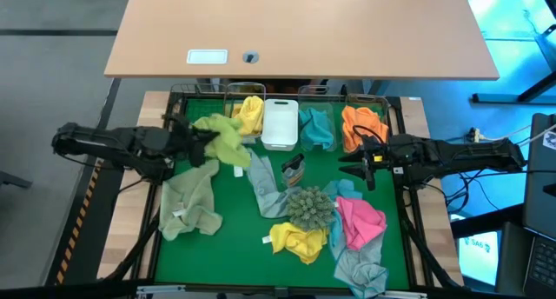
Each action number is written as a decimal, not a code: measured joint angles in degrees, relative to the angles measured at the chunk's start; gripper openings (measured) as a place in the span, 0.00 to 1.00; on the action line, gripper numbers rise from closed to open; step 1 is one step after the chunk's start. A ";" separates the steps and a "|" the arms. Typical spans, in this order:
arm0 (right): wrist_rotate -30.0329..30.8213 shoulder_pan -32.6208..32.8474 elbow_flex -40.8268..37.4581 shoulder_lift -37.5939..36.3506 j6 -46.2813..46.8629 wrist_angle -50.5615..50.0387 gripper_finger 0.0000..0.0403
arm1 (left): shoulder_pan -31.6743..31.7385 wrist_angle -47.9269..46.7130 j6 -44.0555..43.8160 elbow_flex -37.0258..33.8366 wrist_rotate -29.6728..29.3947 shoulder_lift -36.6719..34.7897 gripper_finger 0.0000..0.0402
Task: Sort microfiber towel by color & place in baskets
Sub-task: Put the green microfiber towel into the gold wire basket, then put the pink microfiber towel into the white bin
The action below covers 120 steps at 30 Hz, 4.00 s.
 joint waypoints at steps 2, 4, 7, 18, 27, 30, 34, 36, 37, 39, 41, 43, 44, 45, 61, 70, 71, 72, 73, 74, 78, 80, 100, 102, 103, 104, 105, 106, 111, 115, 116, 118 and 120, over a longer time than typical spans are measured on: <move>0.01 0.01 0.00 0.00 0.00 0.02 0.43 | 0.00 -2.61 0.00 0.00 -5.10 -2.16 0.02; 0.01 -0.01 0.00 0.00 0.00 0.02 0.43 | 0.00 -6.04 -0.02 0.00 -10.79 -4.29 0.02; 0.01 0.01 0.00 0.00 0.00 0.02 0.43 | 0.00 -11.75 -0.22 0.00 -18.43 -7.05 0.02; 0.01 0.01 0.00 0.00 -0.01 0.02 0.43 | 0.00 -31.41 -13.77 -0.59 -28.64 -9.77 0.02; 0.01 -0.01 0.00 0.00 -0.01 0.02 0.43 | 0.55 -34.40 -20.92 -8.10 -29.01 -9.73 0.02; 0.01 0.00 0.00 0.00 -0.02 0.02 0.43 | 1.57 -34.36 -23.17 -11.54 -28.38 -9.73 0.02; -0.01 -0.01 0.00 0.00 0.00 0.02 0.43 | 2.67 -33.38 -25.26 -15.66 -25.61 -9.72 0.03; -0.01 0.01 0.00 0.00 -0.01 0.02 0.43 | 3.11 -30.42 -26.09 -16.29 -24.53 -9.70 0.05; -0.01 0.01 0.00 0.00 -0.02 0.00 0.43 | 3.30 -29.60 -26.12 -16.51 -23.97 -9.72 0.07; -0.01 0.01 0.00 0.00 -0.02 0.00 0.43 | 3.56 -29.32 -26.13 -16.90 -22.61 -9.70 0.10; -0.01 -0.01 0.00 0.00 -0.02 0.00 0.43 | 3.85 -29.01 -26.14 -16.90 -22.12 -9.73 0.15; -0.01 0.01 0.00 0.00 -0.02 -0.02 0.43 | 4.15 -28.99 -26.16 -16.90 -22.09 -9.71 0.19; -0.01 0.00 0.00 0.00 -0.02 -0.02 0.43 | 4.35 -28.95 -26.21 -16.90 -22.07 -9.72 0.21; -0.01 0.00 0.00 0.00 -0.01 -0.02 0.43 | 4.59 -28.96 -26.21 -16.90 -22.07 -9.73 0.24; -1.27 0.01 0.00 0.00 0.04 0.02 0.43 | 6.38 -28.12 -26.14 -12.49 -21.96 -9.75 0.39; -9.51 0.06 0.02 0.00 7.21 0.11 0.43 | 6.36 -13.13 -15.18 -12.33 -14.06 -9.25 0.39; -10.47 0.06 0.02 0.00 8.04 0.11 0.43 | 6.36 -12.21 -13.97 -12.33 -13.23 -9.25 0.39; -11.46 0.06 0.02 0.02 9.10 0.11 0.43 | 6.36 -11.36 -13.20 -12.33 -12.55 -9.25 0.39; -12.67 0.06 0.02 0.02 9.84 0.13 0.43 | 6.36 -10.80 -12.46 -12.33 -12.05 -9.27 0.39; -13.86 0.08 0.02 0.02 10.83 0.12 0.43 | 6.36 -10.46 -12.23 -12.33 -11.69 -9.27 0.39; -16.28 2.14 0.02 0.00 15.94 0.13 0.43 | 6.36 -10.45 -12.17 -12.33 -10.86 -9.27 0.39; -16.54 4.57 0.02 0.01 19.32 0.11 0.43 | 6.34 -10.49 -12.17 -12.33 -9.68 -9.25 0.39; -7.57 30.59 0.11 16.82 42.53 -11.29 0.43 | 6.34 -11.00 -12.15 -12.33 -6.92 -8.54 0.39; -7.24 31.25 0.11 20.01 42.62 -12.23 0.43 | 6.34 -11.00 -12.14 -12.33 -6.92 -8.24 0.39; -7.13 31.27 0.11 21.51 42.62 -12.29 0.43 | 6.35 -11.00 -12.13 -12.33 -6.92 -8.10 0.39; -7.15 31.20 0.11 23.09 42.62 -12.35 0.43 | 6.34 -11.00 -12.12 -12.33 -6.92 -7.91 0.39; -7.13 31.19 0.11 24.60 42.63 -12.32 0.43 | 6.34 -11.00 -12.08 -12.33 -6.92 -7.72 0.39; -7.08 31.18 0.11 26.07 42.62 -12.29 0.43 | 6.36 -11.00 -12.07 -12.33 -6.92 -7.52 0.39; -7.08 31.16 0.11 32.81 42.62 -12.39 0.43 | 6.36 -10.99 -12.04 -12.33 -6.92 -6.49 0.39; -7.20 31.16 0.11 36.67 42.63 -12.15 0.43 | 6.36 -10.97 -12.04 -12.33 -6.92 -5.86 0.39; -7.23 31.16 0.11 37.50 42.64 -12.05 0.43 | 6.36 -10.99 -12.04 -12.33 -6.92 -5.80 0.39; -7.44 31.16 0.26 38.78 42.62 -11.91 0.43 | 6.35 -10.97 -12.06 -12.33 -6.93 -5.59 0.39; -7.73 31.10 0.33 39.58 42.63 -11.91 0.43 | 6.36 -10.99 -12.07 -12.33 -6.92 -5.53 0.39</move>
